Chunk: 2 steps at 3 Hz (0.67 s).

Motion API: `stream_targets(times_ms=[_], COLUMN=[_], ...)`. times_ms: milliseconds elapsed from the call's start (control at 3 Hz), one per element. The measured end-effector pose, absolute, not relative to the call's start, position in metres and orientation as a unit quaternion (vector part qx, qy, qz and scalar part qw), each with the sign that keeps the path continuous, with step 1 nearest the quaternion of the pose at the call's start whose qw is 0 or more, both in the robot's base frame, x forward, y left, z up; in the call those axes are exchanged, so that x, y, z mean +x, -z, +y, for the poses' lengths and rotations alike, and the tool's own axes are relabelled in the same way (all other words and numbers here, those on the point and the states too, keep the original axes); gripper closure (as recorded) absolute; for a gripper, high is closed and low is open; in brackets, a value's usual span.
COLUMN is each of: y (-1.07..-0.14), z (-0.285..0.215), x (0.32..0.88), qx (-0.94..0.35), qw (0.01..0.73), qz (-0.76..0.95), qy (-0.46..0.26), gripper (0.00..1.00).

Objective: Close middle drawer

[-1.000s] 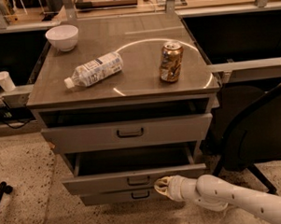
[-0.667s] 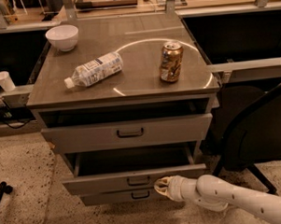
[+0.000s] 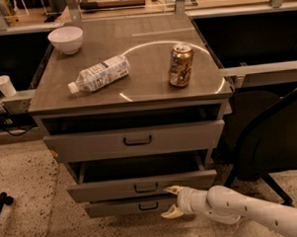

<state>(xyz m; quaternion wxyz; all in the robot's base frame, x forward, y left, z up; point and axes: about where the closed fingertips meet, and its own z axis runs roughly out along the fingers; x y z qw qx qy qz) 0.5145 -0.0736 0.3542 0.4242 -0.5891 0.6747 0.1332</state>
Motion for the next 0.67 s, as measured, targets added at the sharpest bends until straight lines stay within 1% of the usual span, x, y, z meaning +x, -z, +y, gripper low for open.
stream_targets(times_ms=[333,667], y=[-0.3542,-0.3542], z=[-0.0734,-0.0734], x=[0.5144,0.5144], qx=[-0.589,-0.589], qw=[0.424,0.424], qz=[0.675,0.675], qy=[-0.133,-0.133], gripper=[0.00,0.00])
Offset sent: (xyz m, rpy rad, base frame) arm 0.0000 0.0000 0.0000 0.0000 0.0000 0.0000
